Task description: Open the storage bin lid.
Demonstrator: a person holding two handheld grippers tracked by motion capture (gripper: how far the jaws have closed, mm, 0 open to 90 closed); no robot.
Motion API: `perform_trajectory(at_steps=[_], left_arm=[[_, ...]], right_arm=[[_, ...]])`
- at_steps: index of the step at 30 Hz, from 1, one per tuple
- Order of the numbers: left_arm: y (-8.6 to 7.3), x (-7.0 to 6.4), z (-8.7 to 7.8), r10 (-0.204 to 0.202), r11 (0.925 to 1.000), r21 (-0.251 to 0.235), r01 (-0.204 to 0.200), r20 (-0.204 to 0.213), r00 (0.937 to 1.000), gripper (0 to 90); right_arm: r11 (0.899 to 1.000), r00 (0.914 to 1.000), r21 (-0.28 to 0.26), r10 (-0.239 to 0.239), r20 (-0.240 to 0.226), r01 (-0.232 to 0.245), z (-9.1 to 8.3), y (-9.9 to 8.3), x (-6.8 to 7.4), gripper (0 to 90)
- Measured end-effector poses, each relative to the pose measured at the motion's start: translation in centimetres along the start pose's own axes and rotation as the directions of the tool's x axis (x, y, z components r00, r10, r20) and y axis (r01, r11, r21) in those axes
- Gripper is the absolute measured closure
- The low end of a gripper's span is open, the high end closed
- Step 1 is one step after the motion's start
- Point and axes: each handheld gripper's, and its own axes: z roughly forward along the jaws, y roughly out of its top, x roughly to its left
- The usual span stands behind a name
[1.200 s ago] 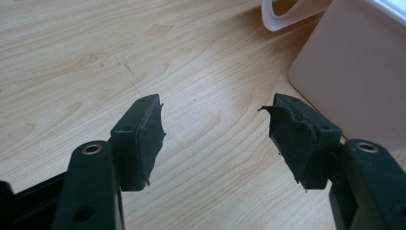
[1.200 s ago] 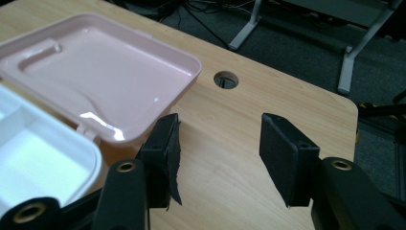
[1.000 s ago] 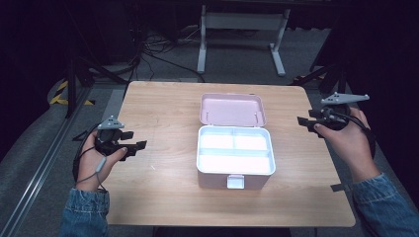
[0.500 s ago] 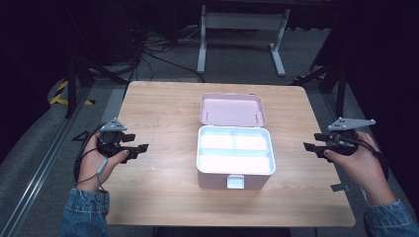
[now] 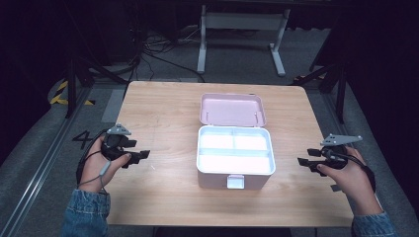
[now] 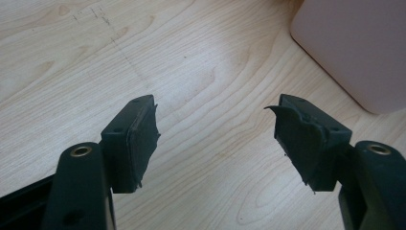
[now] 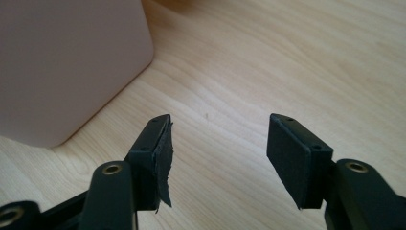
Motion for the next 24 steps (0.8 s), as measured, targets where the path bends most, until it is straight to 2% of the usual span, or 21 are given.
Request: perform_trajectory(at_steps=[6,11,12,15,24], left_arm=[[-0.1,0.1,0.1,0.006,1.0000,-0.002,-0.006,-0.009,0.9999,29.6],[-0.1,0.1,0.3,-0.004,1.0000,0.003,0.004,-0.010,0.9999,29.3],[-0.1,0.1,0.3,-0.003,0.9998,0.019,0.004,-0.007,1.0000,29.2],[-0.1,0.1,0.4,0.001,0.9999,0.015,-0.001,-0.014,0.9999,29.0],[-0.1,0.0,0.4,0.003,0.9999,0.012,-0.003,-0.011,0.9999,27.9]], right_arm=[[1.000,0.9997,0.007,0.007,-0.022,-0.007,1.4,-0.9,0.1,41.5],[1.000,0.9998,0.025,0.008,-0.019,-0.007,2.2,-1.3,0.1,40.6],[0.999,0.9998,0.031,0.009,-0.018,-0.009,2.6,-1.4,0.1,40.1],[0.999,0.9996,0.047,0.019,-0.021,-0.018,3.2,-1.7,0.1,40.0],[0.999,0.9992,0.047,0.021,-0.033,-0.019,3.7,-1.9,0.3,39.2]])
